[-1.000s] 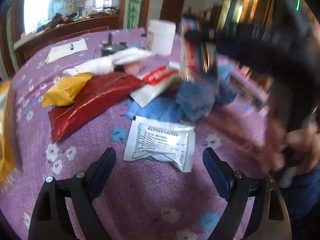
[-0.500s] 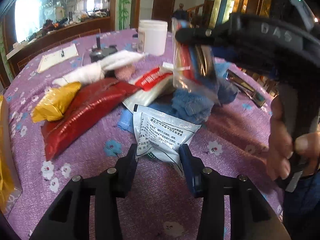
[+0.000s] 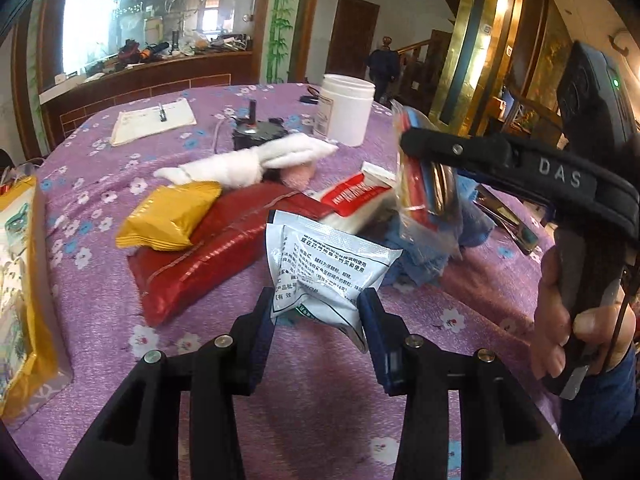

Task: Organize soft objects
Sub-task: 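Lift the black pouch with the right tool while the left tool lifts the white sachet, then carry the black pouch with the right tool to the box while the left tool carries the sachet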

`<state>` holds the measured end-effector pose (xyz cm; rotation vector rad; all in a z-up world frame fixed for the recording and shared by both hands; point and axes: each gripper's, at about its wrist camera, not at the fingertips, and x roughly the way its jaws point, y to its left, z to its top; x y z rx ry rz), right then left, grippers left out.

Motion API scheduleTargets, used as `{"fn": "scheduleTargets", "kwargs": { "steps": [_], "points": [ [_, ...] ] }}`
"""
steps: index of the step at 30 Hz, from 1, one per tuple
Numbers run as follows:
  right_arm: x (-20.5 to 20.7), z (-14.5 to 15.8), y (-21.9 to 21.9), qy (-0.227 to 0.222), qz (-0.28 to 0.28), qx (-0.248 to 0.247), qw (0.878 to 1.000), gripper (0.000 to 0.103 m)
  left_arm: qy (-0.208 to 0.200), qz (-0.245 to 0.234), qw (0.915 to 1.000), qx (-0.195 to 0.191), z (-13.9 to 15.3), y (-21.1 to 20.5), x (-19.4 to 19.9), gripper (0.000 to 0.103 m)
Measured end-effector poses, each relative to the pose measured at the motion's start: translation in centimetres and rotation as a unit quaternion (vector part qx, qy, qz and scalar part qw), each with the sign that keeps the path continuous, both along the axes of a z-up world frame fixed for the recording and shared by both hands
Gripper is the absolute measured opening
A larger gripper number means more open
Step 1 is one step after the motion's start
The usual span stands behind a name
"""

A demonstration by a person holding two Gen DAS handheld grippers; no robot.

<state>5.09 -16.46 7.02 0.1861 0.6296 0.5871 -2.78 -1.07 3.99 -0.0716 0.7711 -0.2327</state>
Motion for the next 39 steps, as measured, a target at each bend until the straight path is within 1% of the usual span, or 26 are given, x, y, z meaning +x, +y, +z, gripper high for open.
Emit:
{"fn": "scheduleTargets", "kwargs": {
  "steps": [6, 10, 17, 31, 39],
  "points": [
    [0.0, 0.0, 0.1, -0.002, 0.001, -0.002, 1.0, 0.041, -0.013, 0.021, 0.9997, 0.004, 0.7, 1.4, -0.2, 0.041],
    [-0.1, -0.1, 0.3, -0.003, 0.006, -0.004, 1.0, 0.041, -0.02, 0.033, 0.9992, -0.002, 1.2, 2.3, -0.4, 0.041],
    [-0.2, -0.1, 0.6, -0.006, 0.01, -0.005, 1.0, 0.041, -0.028, 0.037, 0.9989, -0.005, 1.6, 2.8, -0.6, 0.042],
    [-0.6, 0.0, 1.2, -0.015, 0.025, -0.01, 1.0, 0.041, -0.029, 0.043, 0.9986, -0.005, 1.9, 3.0, -0.3, 0.042],
    [-0.5, -0.2, 1.1, -0.013, 0.025, -0.01, 1.0, 0.041, -0.037, 0.056, 0.9977, -0.007, 2.5, 4.3, -0.7, 0.042]
  ]
}}
